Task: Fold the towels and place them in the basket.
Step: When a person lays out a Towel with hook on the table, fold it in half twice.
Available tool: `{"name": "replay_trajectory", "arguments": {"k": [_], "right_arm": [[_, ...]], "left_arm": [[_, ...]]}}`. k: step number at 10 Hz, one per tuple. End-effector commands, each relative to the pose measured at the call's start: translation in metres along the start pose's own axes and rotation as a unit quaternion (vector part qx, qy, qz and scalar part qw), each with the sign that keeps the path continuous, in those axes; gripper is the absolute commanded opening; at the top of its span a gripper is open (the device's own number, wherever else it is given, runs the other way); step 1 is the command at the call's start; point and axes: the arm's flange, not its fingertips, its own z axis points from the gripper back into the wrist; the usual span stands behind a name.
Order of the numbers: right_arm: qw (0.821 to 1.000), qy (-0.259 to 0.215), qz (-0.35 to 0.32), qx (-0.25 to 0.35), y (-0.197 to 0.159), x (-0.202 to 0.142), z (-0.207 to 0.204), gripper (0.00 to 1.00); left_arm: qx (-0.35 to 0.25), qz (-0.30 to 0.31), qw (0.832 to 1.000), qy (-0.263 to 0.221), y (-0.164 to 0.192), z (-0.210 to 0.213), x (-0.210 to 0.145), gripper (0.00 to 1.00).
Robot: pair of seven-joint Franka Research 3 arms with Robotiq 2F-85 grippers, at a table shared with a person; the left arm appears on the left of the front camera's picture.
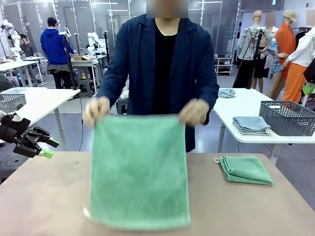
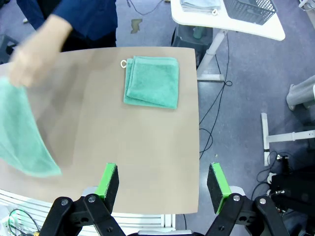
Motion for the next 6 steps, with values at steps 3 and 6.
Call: {"name": "replay_trajectory", "arguments": {"k": [3,6], "right_arm": [[1.0,-0.002,-0.004,-0.003,0.0002,0.0001,-0.0004,0.9],[1.0,-0.002,-0.004,-0.003,0.0002,0.0001,-0.0004,0.9]], "left_arm": [[0.001,0.0,1.0,-0.001,-0.0005,0.0005,0.0012,0.69],[0.001,0.0,1.0,-0.001,-0.0005,0.0005,0.0012,0.69]]}}
